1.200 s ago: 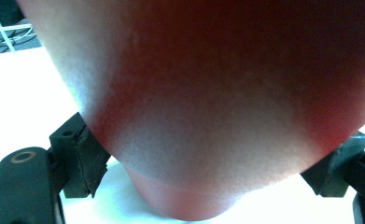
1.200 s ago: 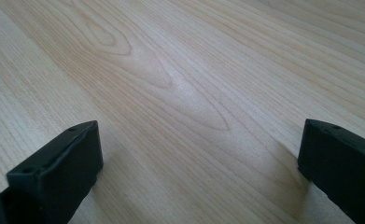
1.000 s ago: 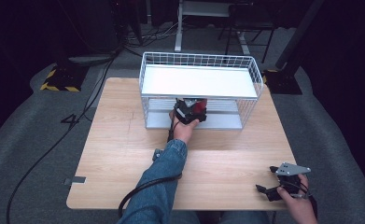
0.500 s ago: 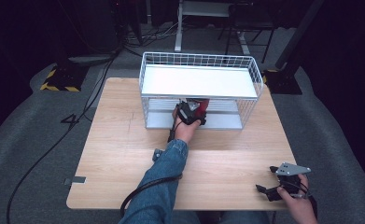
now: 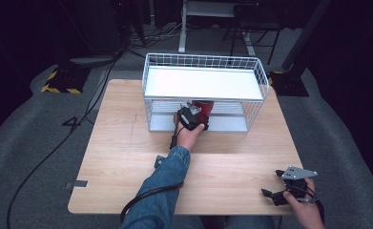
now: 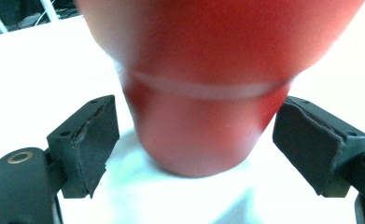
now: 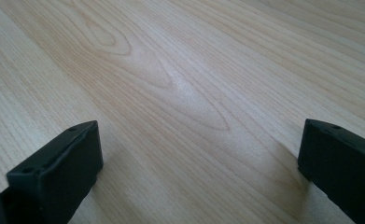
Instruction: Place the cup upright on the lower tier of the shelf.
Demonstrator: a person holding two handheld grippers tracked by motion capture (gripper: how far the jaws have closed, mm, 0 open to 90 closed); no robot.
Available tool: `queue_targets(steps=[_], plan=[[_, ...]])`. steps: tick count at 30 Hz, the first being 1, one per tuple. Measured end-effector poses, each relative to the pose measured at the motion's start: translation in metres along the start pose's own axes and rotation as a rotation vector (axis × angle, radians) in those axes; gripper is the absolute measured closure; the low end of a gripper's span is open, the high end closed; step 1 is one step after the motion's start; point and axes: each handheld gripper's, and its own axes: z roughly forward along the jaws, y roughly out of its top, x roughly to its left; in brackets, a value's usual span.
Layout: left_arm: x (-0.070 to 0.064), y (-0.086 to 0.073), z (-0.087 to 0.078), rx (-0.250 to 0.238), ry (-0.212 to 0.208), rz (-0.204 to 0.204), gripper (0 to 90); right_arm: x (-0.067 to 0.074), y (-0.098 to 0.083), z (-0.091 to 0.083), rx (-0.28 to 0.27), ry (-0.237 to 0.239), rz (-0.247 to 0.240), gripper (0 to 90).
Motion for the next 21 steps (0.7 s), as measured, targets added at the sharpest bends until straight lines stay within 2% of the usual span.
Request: queue_targets(steps=[5, 8, 9, 10, 11, 12, 13, 17, 19, 20, 21], plan=[[0.003, -0.003, -0.011, -0.015, 0.002, -0.017, 15.5, 0.000, 0.000, 0.000, 0.000, 0.000, 0.000, 0.0], [0.005, -0.005, -0.026, -0.030, -0.010, -0.032, 15.4, 0.000, 0.000, 0.000, 0.000, 0.000, 0.000, 0.0], [0.005, -0.005, -0.026, -0.030, -0.010, -0.032, 15.4, 0.000, 0.000, 0.000, 0.000, 0.000, 0.000, 0.0], [0.005, -0.006, -0.034, -0.039, -0.019, -0.025, 15.4, 0.000, 0.000, 0.000, 0.000, 0.000, 0.000, 0.0], [0.005, -0.006, -0.034, -0.039, -0.019, -0.025, 15.4, 0.000, 0.000, 0.000, 0.000, 0.000, 0.000, 0.0], [0.004, -0.006, -0.043, -0.051, -0.026, -0.029, 15.4, 0.000, 0.000, 0.000, 0.000, 0.000, 0.000, 0.0], [0.004, -0.006, -0.043, -0.051, -0.026, -0.029, 15.4, 0.000, 0.000, 0.000, 0.000, 0.000, 0.000, 0.0], [0.002, -0.008, -0.062, -0.065, -0.038, -0.038, 15.4, 0.000, 0.000, 0.000, 0.001, 0.000, 0.000, 0.0], [0.001, -0.010, -0.071, -0.065, -0.045, -0.025, 15.4, 0.000, 0.000, 0.000, 0.000, 0.000, -0.001, 0.0], [0.000, -0.011, -0.081, -0.069, -0.056, -0.011, 15.4, 0.000, 0.000, 0.000, 0.000, 0.000, -0.001, 0.0], [0.000, -0.011, -0.081, -0.069, -0.056, -0.011, 15.4, 0.000, 0.000, 0.000, 0.000, 0.000, -0.001, 0.0]])
